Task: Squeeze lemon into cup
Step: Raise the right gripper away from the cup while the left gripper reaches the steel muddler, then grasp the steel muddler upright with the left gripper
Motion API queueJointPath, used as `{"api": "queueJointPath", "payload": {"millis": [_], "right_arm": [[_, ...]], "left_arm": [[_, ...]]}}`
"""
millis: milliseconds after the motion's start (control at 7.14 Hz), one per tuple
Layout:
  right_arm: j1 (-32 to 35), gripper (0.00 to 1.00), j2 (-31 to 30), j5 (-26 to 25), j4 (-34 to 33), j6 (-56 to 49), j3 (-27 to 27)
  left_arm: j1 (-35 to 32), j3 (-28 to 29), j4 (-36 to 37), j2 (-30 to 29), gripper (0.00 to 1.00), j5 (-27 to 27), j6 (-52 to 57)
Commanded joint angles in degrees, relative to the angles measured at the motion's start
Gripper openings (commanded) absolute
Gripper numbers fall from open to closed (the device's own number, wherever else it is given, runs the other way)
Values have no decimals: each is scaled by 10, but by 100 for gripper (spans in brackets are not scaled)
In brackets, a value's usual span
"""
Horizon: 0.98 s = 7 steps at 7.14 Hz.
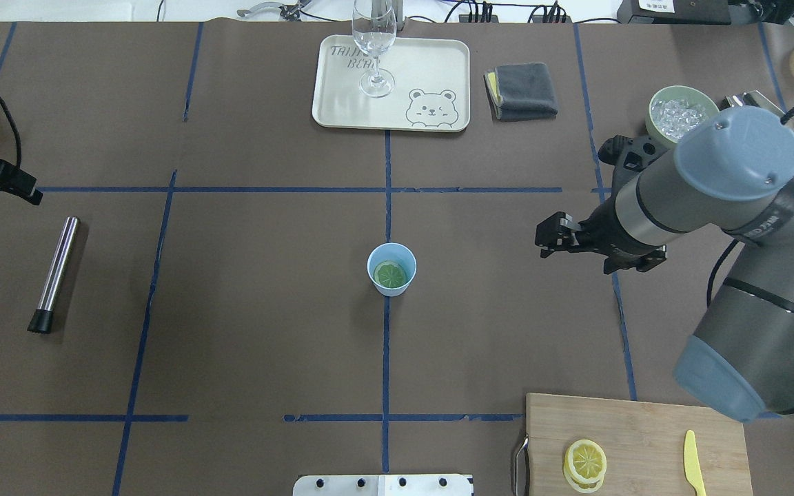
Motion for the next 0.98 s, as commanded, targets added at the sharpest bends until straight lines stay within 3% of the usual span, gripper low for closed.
{"api": "queueJointPath", "payload": {"millis": [0,420,840], "right_arm": [[9,100,-23,5,1,-30,5],[8,100,-21,5,1,-28,4],[7,100,-19,5,1,-26,4]], "left_arm": [[40,43,-2,-19,95,13,-24],[74,58,-3,-19,88,15,-23],[78,57,-2,-21,64,16,-21]]}}
